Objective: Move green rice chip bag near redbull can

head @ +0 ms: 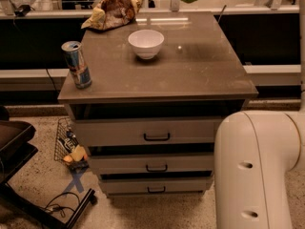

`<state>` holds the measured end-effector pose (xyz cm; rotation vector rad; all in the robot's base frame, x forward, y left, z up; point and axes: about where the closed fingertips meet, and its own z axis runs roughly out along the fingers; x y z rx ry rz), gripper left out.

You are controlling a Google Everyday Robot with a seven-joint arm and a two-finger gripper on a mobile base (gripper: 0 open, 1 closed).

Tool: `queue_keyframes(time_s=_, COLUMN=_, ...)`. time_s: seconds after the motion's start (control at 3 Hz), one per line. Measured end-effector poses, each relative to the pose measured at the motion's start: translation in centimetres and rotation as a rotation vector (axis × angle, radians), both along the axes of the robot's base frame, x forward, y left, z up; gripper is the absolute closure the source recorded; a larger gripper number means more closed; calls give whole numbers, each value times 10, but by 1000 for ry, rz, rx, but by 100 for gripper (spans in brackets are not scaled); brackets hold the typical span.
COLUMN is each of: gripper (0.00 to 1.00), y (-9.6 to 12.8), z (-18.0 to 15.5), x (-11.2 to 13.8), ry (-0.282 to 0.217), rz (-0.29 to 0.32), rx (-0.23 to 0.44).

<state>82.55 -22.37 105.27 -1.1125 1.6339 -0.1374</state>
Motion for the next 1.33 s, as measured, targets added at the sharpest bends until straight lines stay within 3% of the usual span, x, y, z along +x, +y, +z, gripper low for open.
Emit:
queue_keyframes(time_s=0.33, gripper=100, y=-7, z=-29, x=-18, ry=81, rz=15, rx=-10)
queue_keyframes(time_s=0.67, gripper=100, y=-8, z=-115, x=-39, ry=273, rz=27, rx=6)
queue_keyframes(time_s=1.0, gripper=100, y=7, z=-158, x=-41, ry=332, rz=43, rx=25)
queue_keyframes(time_s=1.33, gripper=100, y=7, z=-158, x=-41, ry=332, rz=43, rx=25)
